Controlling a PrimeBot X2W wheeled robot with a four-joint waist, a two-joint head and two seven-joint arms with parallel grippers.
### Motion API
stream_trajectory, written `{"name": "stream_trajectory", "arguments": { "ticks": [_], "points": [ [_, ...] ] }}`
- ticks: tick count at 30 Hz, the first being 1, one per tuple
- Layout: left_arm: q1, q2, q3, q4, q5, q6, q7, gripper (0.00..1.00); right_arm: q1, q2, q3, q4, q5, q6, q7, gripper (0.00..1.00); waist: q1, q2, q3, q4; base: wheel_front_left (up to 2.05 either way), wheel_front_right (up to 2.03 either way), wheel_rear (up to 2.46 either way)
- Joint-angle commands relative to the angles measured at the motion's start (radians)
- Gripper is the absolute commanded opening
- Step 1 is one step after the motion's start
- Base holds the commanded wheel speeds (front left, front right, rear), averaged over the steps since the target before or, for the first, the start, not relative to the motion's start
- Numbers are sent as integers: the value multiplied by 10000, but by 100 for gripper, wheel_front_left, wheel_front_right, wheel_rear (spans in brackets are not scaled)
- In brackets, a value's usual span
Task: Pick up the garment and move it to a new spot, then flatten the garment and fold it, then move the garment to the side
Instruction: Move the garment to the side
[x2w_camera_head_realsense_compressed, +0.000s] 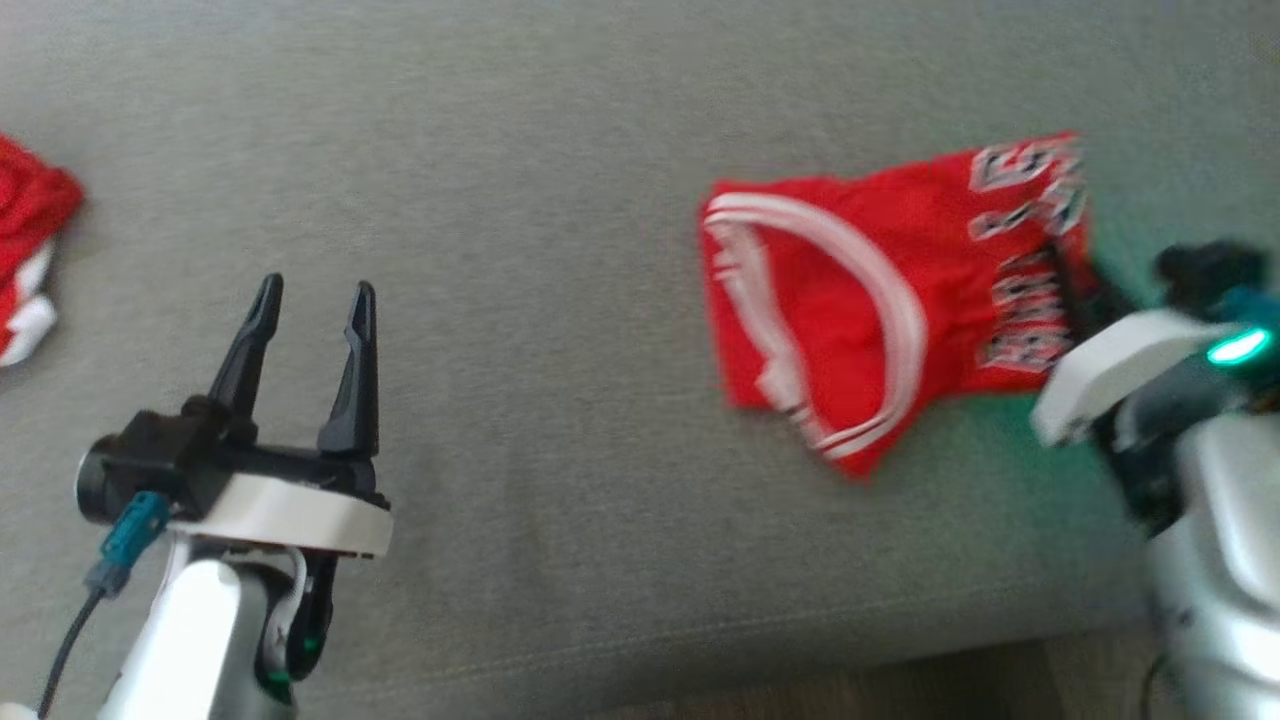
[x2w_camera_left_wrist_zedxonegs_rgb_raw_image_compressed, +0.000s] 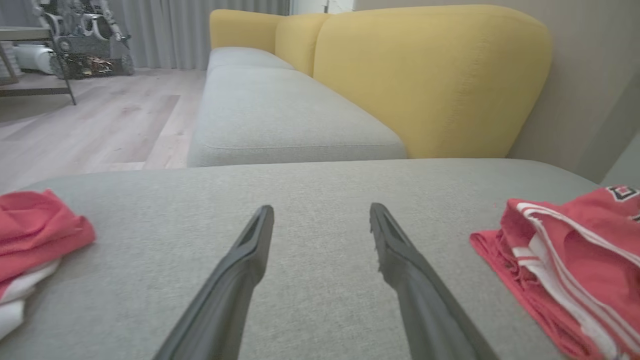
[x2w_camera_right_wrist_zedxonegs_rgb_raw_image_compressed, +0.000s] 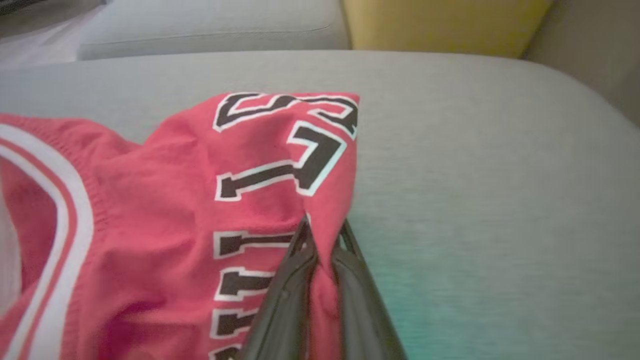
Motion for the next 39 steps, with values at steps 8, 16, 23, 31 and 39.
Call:
{"name": "stream_trajectory", "arguments": {
  "ticks": [8,16,23,31,39],
  "points": [
    [-1109,417,178,-608,215,-213,42,100,-2024,-1169,-1579,20,206,-7,124,0,-1,0,1078,-703,0,0,0],
    [-1362,409,38,-599,234,-280,42,100,-2839,-1594,-2598,776,434,-7,-13,0,-1,0,1510,-647,0,0,0],
    [-1426,490,63,-559,205,-283,16,100,-3102,-1347,-3022,1021,108,-7,-55,0,-1,0,1710,-729,0,0,0],
    [-1501,532,-8,-502,187,-290,7,100,-3183,-901,-3258,958,-341,-7,-9,95,-1,0,1674,-879,0,0,0],
    [-1381,549,-75,-410,128,-247,13,100,-2831,-613,-3178,427,-544,-7,-251,100,-1,0,1362,-971,0,0,0]
  ]
}}
